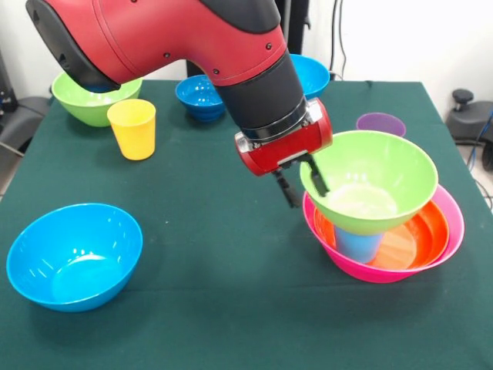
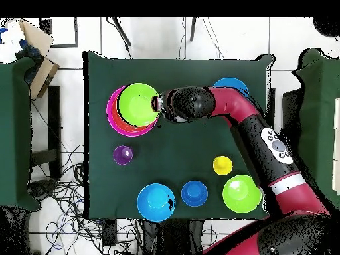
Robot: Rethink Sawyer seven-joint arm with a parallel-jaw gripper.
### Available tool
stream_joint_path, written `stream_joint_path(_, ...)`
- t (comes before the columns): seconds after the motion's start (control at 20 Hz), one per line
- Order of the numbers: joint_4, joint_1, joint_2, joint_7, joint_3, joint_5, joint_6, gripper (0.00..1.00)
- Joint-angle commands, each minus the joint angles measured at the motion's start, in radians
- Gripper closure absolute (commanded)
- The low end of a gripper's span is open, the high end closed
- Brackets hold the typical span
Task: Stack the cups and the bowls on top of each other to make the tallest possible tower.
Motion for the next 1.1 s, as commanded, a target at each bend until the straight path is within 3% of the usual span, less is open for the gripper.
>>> stream_joint_path(0.05, -0.008, 0.026, -0.014, -0.276, -0.024, -0.022, 0.135, 0.0)
stream_joint_path(0.6, 0.091, -0.007, -0.053, -0.232, -0.02, -0.026, 0.089, 0.0)
stream_joint_path(1.1, 0.156, -0.043, -0.112, -0.232, 0.008, 0.016, 0.123, 0.0)
